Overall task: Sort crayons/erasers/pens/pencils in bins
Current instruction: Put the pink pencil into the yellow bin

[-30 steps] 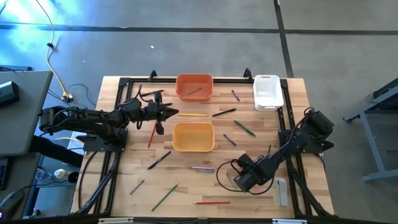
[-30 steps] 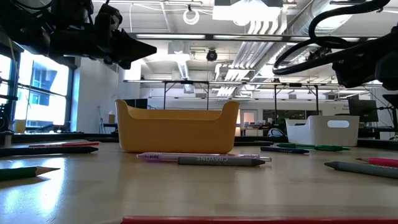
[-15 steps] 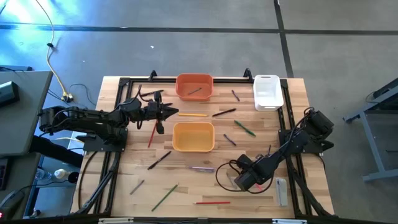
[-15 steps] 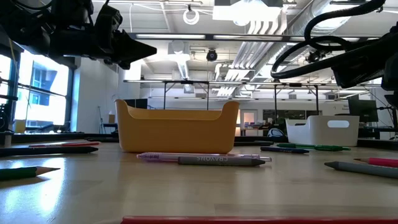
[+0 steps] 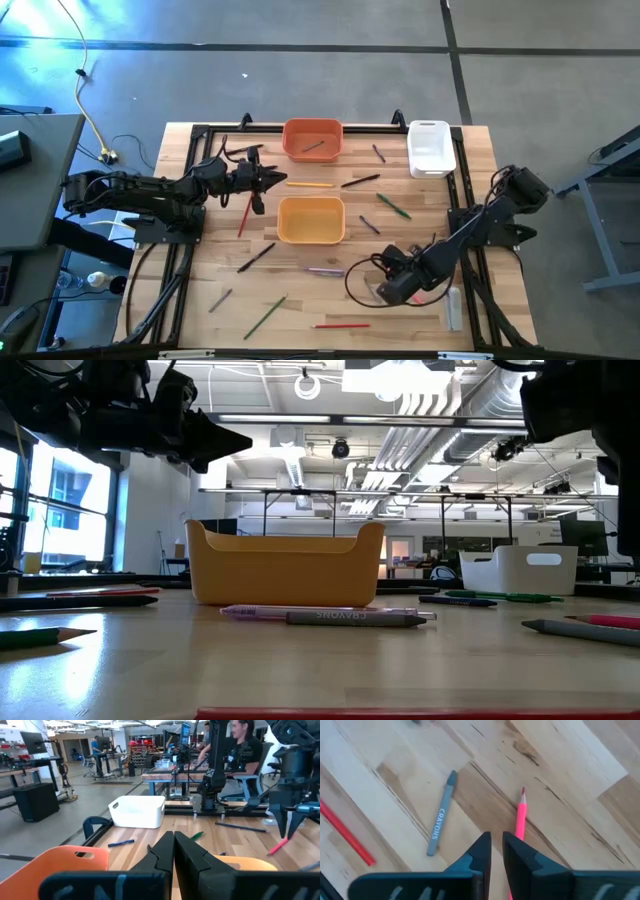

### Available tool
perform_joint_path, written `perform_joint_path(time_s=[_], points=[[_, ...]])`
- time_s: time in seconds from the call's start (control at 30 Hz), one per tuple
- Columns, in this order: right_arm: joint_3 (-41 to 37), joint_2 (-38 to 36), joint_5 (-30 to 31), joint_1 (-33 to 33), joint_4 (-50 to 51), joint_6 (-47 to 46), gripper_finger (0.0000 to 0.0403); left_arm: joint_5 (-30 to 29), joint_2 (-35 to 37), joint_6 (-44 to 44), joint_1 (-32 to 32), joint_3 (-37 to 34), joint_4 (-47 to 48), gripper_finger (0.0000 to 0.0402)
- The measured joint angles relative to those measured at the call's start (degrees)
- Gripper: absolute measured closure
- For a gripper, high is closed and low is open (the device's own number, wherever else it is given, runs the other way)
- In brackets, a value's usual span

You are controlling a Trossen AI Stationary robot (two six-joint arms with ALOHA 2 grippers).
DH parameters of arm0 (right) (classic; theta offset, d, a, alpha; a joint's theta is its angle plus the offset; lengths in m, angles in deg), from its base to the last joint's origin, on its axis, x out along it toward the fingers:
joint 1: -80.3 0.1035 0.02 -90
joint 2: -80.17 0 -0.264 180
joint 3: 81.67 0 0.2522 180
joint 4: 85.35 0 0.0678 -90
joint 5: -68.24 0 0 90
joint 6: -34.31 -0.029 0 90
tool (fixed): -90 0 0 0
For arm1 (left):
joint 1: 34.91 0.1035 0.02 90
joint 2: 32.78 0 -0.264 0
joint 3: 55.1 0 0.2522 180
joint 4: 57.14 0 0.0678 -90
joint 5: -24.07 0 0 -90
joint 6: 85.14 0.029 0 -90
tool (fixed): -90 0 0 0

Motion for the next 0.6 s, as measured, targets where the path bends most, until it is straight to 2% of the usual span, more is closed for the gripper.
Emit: perform_joint_path(time_s=[0.13,0.4,0.6], points=[[0.0,2.0,-1.5,0.1,0.0,0.6,0.0349,0.0,0.0,-1.0,0.0,0.0,0.0,0.0399],[0.0,6.7,-4.2,-1.0,3.2,0.7,0.0273,0.1,0.0,-1.7,0.0,0.0,0.2,0.0399],[0.0,7.0,-5.8,-1.6,3.7,1.7,0.0269,0.1,0.0,-2.9,-0.1,0.0,0.5,0.0399]])
